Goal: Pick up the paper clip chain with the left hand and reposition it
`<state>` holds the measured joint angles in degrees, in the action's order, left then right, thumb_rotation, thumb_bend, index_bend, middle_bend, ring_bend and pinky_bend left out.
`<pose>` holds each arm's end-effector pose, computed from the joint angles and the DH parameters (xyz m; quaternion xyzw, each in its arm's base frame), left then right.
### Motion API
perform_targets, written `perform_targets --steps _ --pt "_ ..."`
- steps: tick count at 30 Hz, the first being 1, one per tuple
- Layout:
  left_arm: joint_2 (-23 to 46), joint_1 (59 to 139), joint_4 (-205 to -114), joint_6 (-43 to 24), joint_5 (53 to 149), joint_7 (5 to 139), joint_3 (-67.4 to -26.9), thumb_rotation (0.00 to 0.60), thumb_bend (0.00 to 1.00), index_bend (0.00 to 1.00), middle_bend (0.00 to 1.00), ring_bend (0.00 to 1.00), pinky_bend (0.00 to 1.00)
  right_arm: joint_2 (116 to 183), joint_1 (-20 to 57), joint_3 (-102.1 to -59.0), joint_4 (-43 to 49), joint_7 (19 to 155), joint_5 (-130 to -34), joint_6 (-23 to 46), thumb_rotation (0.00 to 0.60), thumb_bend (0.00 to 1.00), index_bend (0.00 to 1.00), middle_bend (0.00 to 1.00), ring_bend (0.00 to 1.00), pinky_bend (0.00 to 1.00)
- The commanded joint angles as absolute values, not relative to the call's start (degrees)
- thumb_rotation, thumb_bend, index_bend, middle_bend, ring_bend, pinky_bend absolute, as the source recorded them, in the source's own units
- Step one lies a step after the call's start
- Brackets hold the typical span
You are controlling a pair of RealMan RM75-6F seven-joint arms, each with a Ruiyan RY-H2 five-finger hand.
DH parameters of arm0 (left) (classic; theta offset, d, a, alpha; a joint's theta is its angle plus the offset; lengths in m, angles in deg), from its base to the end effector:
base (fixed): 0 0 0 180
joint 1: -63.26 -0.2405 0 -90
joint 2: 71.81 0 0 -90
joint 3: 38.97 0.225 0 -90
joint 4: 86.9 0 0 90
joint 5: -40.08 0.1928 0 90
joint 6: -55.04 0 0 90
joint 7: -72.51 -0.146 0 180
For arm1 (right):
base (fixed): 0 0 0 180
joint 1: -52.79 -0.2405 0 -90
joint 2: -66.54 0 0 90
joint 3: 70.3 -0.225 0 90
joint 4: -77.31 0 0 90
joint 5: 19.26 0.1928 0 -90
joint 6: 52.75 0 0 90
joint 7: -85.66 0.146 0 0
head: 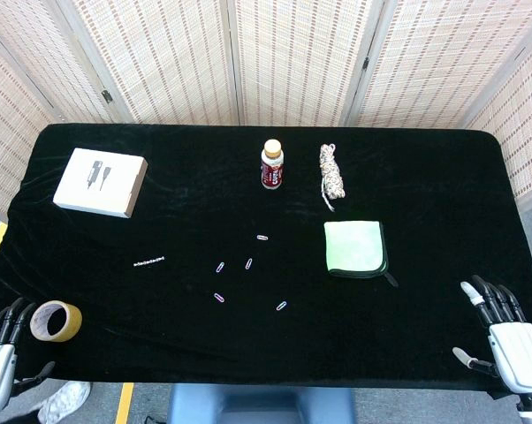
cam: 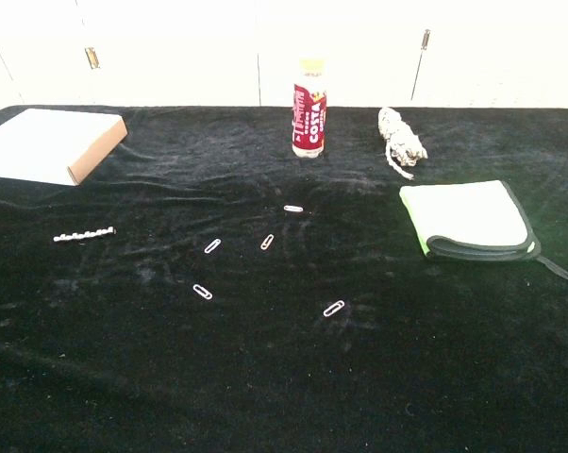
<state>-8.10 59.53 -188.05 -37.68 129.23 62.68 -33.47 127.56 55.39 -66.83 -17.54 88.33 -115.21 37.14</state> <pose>-0.2659 0.1106 0.1495 -0.5854 -0.4189 -0.3398 0.6053 -0.2718 -0.1212 0.1597 0.6148 -0.4129 0.3855 0.5504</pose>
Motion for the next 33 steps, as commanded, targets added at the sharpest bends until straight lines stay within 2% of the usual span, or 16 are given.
perform_targets --steps 1,4,6,7,8,9,10,11,12,14,16,18,25,33 --pt "-8.3 59.7 -187.9 -37.0 129.6 63.5 -33.5 0.6 0.25 0.0 0.01 0.01 0.0 127.5 55.5 -66.6 -17.6 88.4 -115.7 37.4 0.6 0.01 0.0 0.0 0.0 0.0" --pt "-8.0 60.4 -187.7 -36.1 129.9 65.7 -34.0 0.6 0.25 0.0 0.02 0.03 0.01 127.3 55.6 -66.4 -17.7 89.1 -116.3 38.0 0.6 0.01 0.0 0.0 0.0 0.0" --pt "-7.9 61.3 -189.0 -35.0 128.8 66.0 -35.1 0.6 0.25 0.0 0.09 0.11 0.09 127.0 55.7 -66.4 -17.6 90.1 -116.6 38.5 0.6 0.01 0.0 0.0 0.0 0.0" --pt "-7.8 61.8 -189.8 -34.6 128.3 65.1 -35.9 0.6 0.25 0.0 0.19 0.24 0.22 126.9 55.8 -66.4 -17.6 90.5 -116.5 38.6 0.6 0.01 0.0 0.0 0.0 0.0" --pt "-7.6 62.7 -190.9 -33.8 127.3 63.7 -37.1 0.6 0.25 0.01 0.39 0.47 0.45 126.7 55.8 -66.5 -17.5 90.8 -116.4 38.7 0.6 0.01 0.0 0.0 0.0 0.0" --pt "-7.3 63.5 -191.9 -32.8 126.0 63.2 -38.1 0.6 0.25 0.02 0.51 0.62 0.58 126.6 55.8 -66.6 -17.5 90.9 -116.3 38.8 0.6 0.01 0.0 0.0 0.0 0.0" --pt "-7.0 64.5 -192.8 -31.3 124.4 63.3 -39.1 0.6 0.25 0.08 0.71 0.84 0.78 126.6 55.9 -66.7 -17.5 91.0 -116.3 39.0 0.6 0.01 0.0 0.0 0.0 0.0" --pt "-6.6 65.4 -193.3 -29.7 122.0 63.5 -40.3 0.6 0.25 0.15 0.83 0.95 0.89 126.6 56.0 -66.8 -17.5 91.0 -116.4 39.4 0.6 0.01 0.0 0.0 0.0 0.0" --pt "-5.6 66.5 -193.7 -28.3 118.4 62.6 -42.1 0.6 0.25 0.21 0.9 0.98 0.94 126.6 56.1 -66.9 -17.5 91.0 -116.8 40.1 0.6 0.01 0.0 0.0 0.0 0.0" --pt "-2.5 68.3 -193.1 -27.7 115.0 57.7 -44.5 0.6 0.25 0.32 0.98 1.0 1.0 126.9 56.5 -66.9 -17.1 90.8 -117.9 41.6 0.6 0.01 0.0 0.0 0.0 0.0" --pt "1.0 69.9 -192.8 -27.7 113.0 55.0 -46.4 0.6 0.29 0.4 1.0 1.0 1.0 127.2 56.8 -66.8 -16.7 90.5 -118.7 42.4 0.6 0.01 0.0 0.0 0.0 0.0" --pt "4.1 72.0 -192.2 -26.5 111.1 52.1 -48.0 0.6 0.35 0.43 1.0 1.0 1.0 127.3 57.0 -66.7 -16.4 90.7 -119.1 42.9 0.6 0.01 0.0 0.0 0.0 0.0" --pt "8.7 79.8 -190.6 -20.0 98.7 39.8 -52.8 0.6 0.37 0.36 1.0 1.0 1.0 127.0 57.6 -66.5 -15.5 92.3 -119.9 44.5 0.6 0.01 0.0 0.0 0.0 0.0" --pt "15.2 86.1 -184.2 -18.8 92.1 35.1 -55.6 0.6 0.37 0.36 1.0 1.0 1.0 126.1 57.9 -67.1 -14.4 96.7 -119.0 45.9 0.6 0.01 0.0 0.0 0.0 0.0"
